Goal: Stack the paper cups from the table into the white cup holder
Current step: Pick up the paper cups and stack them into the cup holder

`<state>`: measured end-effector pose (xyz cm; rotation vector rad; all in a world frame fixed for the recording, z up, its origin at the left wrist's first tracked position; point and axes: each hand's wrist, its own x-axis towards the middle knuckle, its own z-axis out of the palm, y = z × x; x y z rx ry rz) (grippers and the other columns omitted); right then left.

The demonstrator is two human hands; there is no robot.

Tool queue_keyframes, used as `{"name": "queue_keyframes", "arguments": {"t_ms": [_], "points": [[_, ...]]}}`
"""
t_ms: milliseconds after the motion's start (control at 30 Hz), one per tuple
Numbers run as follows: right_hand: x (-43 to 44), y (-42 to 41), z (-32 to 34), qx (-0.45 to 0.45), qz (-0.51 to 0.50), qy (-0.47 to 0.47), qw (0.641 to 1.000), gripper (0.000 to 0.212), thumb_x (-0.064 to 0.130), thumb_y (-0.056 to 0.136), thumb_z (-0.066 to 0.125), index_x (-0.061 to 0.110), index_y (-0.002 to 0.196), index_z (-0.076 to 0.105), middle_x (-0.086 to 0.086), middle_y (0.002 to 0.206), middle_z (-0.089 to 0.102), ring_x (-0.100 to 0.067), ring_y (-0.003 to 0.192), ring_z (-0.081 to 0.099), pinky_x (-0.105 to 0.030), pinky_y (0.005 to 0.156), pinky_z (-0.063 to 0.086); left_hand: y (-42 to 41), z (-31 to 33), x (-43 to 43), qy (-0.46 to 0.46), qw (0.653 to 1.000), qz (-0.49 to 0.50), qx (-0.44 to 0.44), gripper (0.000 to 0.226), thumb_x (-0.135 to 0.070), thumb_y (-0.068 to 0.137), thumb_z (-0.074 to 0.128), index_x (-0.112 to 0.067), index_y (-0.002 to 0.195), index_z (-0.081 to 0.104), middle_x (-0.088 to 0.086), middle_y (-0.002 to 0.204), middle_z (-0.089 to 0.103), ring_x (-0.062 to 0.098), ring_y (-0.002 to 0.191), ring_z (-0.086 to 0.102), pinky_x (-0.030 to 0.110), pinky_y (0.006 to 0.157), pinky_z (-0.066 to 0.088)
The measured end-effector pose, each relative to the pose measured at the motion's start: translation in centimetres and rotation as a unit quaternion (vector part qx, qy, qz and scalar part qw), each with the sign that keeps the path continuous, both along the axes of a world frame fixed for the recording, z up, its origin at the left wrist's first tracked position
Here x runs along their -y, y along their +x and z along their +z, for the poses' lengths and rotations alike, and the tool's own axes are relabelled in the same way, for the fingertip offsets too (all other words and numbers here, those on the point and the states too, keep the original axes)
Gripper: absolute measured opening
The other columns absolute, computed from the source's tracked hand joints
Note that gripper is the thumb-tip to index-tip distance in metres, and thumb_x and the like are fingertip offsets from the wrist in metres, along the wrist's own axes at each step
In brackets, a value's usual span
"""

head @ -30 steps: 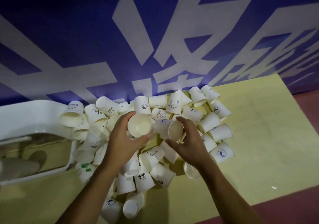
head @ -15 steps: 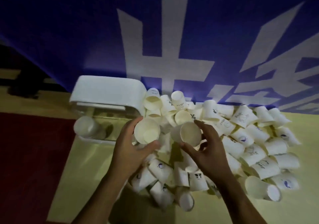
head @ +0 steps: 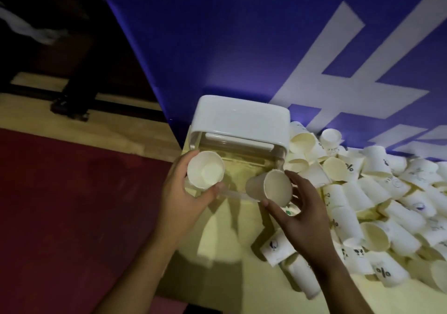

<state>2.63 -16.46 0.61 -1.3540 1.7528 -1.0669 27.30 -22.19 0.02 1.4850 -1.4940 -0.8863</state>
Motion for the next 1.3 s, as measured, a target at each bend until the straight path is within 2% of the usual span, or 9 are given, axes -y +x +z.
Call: {"name": "queue_keyframes", "arguments": {"t_ms": [100,233,333,600,700,867,967,1167,1300], "points": [[0.2,1.3,0.4,0.000,-0.012,-0.008,1.000,0.064,0.038,0.074,0.089,0.037,0.131,0.058,0.024,0.128,0.060,-0.008,0.116,0.063,-0.039,0.093,0.058,1.1,-0.5,1.6,0.016,1.000,-0.003,0.010,0.074,-0.039,0.073,0.090,-0.023,0.138,0.058,-0.008,0.133,0.061,0.011,0.126,0.057,0.033,0.101,0.051],[0.9,2.0,0.7,-0.018,-0.016,-0.015,1.000,0.067,0.042,0.073,0.088,0.035,0.131,0.057,0.024,0.127,0.060,-0.007,0.114,0.063,-0.040,0.092,0.059,1.4,-2.1,3.1,0.032,0.999,-0.023,0.027,0.073,-0.033,0.072,0.091,-0.022,0.137,0.059,-0.011,0.132,0.061,0.000,0.120,0.054,0.007,0.091,0.040],[1.6,2.2,0.6,-0.017,-0.027,-0.010,0.999,0.073,0.043,0.070,0.089,0.028,0.134,0.057,0.015,0.129,0.062,-0.008,0.114,0.064,-0.042,0.092,0.059,1.3,-3.7,3.8,0.061,0.997,-0.037,0.043,0.075,-0.029,0.071,0.094,-0.021,0.137,0.060,-0.012,0.132,0.060,-0.004,0.115,0.051,-0.001,0.087,0.034],[4.4,4.3,1.6,-0.002,-0.004,-0.036,0.999,0.068,0.033,0.073,0.092,0.029,0.132,0.058,0.016,0.127,0.064,-0.009,0.117,0.064,-0.033,0.094,0.057,0.5,-6.1,5.1,0.149,0.987,-0.044,0.033,0.080,-0.031,0.066,0.096,-0.033,0.136,0.059,-0.017,0.122,0.068,0.001,0.107,0.062,0.005,0.081,0.043],[6.0,6.3,1.7,-0.021,0.020,-0.046,0.998,0.073,0.043,0.073,0.089,0.025,0.135,0.056,0.015,0.126,0.062,-0.007,0.119,0.061,-0.026,0.096,0.053,0.5,-5.7,5.1,0.165,0.985,-0.049,0.021,0.086,-0.031,0.066,0.097,-0.033,0.141,0.054,-0.016,0.126,0.067,0.003,0.113,0.062,0.011,0.085,0.048],[7.8,8.8,0.2,-0.073,0.095,-0.040,0.992,0.073,0.042,0.077,0.087,0.026,0.139,0.053,0.012,0.129,0.059,-0.004,0.118,0.057,-0.029,0.095,0.052,1.7,-5.7,4.1,0.185,0.980,-0.069,-0.039,0.108,-0.013,0.067,0.095,-0.035,0.154,0.035,-0.032,0.122,0.062,-0.013,0.114,0.058,0.005,0.082,0.047],[8.6,9.5,-1.2,-0.113,0.125,-0.027,0.985,0.075,0.047,0.078,0.085,0.024,0.141,0.052,0.009,0.134,0.058,-0.005,0.118,0.056,-0.027,0.095,0.051,3.1,-6.4,3.3,0.183,0.980,-0.074,-0.031,0.094,-0.005,0.078,0.085,-0.036,0.153,0.035,-0.043,0.124,0.057,-0.019,0.117,0.054,0.005,0.090,0.045],[9.7,10.8,-4.3,-0.164,0.150,0.025,0.975,0.082,0.058,0.080,0.079,0.025,0.147,0.047,0.008,0.144,0.052,-0.014,0.125,0.055,-0.028,0.095,0.049,4.0,-7.4,3.4,0.205,0.974,-0.022,-0.093,0.052,-0.014,0.103,0.057,-0.031,0.151,0.048,-0.014,0.144,0.059,0.002,0.132,0.054,0.038,0.113,0.045],[9.7,11.3,-6.0,-0.126,0.141,0.055,0.980,0.080,0.055,0.083,0.078,0.024,0.149,0.046,0.007,0.150,0.051,-0.015,0.132,0.052,-0.035,0.104,0.049,3.2,-6.3,4.1,0.206,0.974,-0.018,-0.096,0.041,-0.028,0.109,0.047,-0.031,0.149,0.051,-0.017,0.144,0.057,-0.004,0.131,0.052,0.015,0.105,0.042]]}}
